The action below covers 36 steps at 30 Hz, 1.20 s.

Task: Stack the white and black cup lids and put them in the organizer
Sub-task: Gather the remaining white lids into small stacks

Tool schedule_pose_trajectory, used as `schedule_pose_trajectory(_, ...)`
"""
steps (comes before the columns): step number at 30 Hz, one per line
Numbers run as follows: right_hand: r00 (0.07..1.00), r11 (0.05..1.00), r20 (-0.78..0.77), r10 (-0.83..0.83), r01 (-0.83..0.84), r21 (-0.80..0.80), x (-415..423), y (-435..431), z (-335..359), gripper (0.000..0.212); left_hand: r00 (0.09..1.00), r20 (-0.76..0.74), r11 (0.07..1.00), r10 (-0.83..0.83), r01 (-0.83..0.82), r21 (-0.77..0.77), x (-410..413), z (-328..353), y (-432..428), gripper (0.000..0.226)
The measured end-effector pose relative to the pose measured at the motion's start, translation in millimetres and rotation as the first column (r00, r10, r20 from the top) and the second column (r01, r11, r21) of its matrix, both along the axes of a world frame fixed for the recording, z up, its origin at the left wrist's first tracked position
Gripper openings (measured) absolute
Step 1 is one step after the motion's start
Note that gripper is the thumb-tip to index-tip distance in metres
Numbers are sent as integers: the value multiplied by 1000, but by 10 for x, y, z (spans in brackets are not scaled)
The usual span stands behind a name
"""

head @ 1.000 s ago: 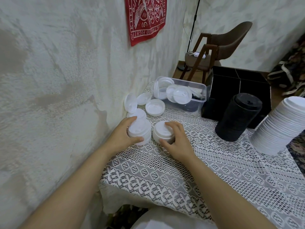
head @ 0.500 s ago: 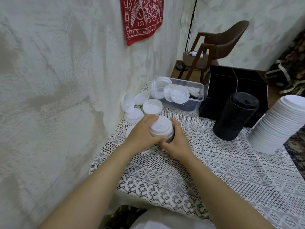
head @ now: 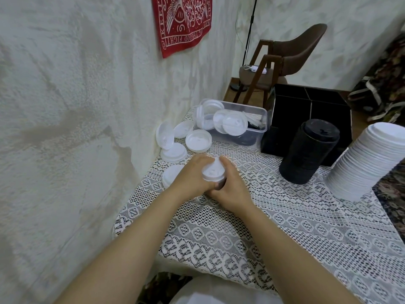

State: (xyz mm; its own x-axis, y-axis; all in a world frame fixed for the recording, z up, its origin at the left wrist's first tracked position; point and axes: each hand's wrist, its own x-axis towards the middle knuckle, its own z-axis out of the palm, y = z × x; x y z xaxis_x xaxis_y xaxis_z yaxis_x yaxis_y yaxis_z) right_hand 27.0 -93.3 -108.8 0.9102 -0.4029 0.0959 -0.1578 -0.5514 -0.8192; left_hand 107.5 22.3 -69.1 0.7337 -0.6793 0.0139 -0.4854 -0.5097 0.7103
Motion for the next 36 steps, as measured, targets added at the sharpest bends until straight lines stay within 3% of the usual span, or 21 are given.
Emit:
schedule_pose_trajectory(7,996,986,-18,86,-88,-145,-10,1,10,96,1000,16,1000,-21,21,12,1,12,17,80)
schedule_pose_trajectory(12,997,982,-28,67,-71,-177,-1,7,28,85,1000,23,1000,9,-8,-30,97,-26,255,95)
schedule_pose_trajectory(17,998,983,-30,55,-59,-176,-6,6,43,84,985,-33,983,168,-170,-65,166,-138,683,94)
schedule_pose_trajectory(21,998,985,-30,55,-59,-164,3,4,37,84,980,-125,983,153,-164,-83,229,-229,809,90)
schedule_pose_trajectory(29,998,986,-24,50,-53,-156,0,0,27,85,986,-52,988,156,-157,-5,239,-244,751,98)
schedule_pose_trajectory(36,997,988,-26,73,-76,-134,-24,5,61,73,976,-107,971,190,-203,-125,243,-199,786,92)
